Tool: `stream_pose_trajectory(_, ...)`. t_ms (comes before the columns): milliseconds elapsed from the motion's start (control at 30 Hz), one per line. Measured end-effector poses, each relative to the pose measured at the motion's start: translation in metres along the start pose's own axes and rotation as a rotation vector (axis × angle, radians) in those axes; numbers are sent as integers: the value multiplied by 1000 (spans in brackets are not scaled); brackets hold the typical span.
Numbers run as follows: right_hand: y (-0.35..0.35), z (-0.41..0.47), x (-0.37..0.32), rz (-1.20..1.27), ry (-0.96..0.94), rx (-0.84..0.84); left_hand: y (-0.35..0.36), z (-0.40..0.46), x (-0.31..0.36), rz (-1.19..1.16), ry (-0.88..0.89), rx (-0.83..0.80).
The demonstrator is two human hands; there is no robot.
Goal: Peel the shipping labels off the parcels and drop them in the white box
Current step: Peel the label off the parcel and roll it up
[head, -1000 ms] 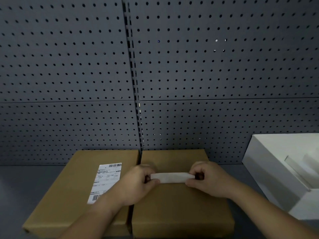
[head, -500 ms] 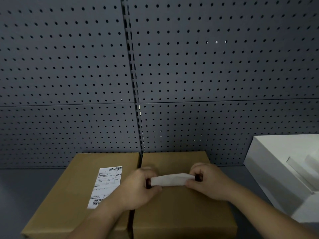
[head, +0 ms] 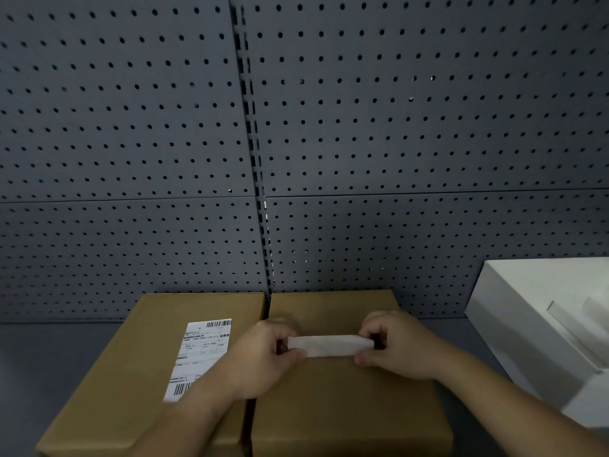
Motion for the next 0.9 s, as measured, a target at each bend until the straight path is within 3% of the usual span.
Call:
stream_pose_trajectory(267, 1, 3, 1, -31, -5, 15, -3, 1, 0, -72, -39, -46)
stream_pose_trajectory(700, -3, -2, 5, 49, 4, -8, 5, 7, -3, 35, -60, 20)
stream_pose_trajectory(900, 2, -1, 5, -23, -23, 59, 1, 6, -3, 25, -73, -4)
Point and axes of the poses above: each hand's wrist, its own z-axis towards the middle knuckle, its own y-axis out of the palm, x = y × z, the point moved 2 cm from there along z, towards the middle knuckle, and after that the axes turned 14 degrees about x, right-handed, at the moved point
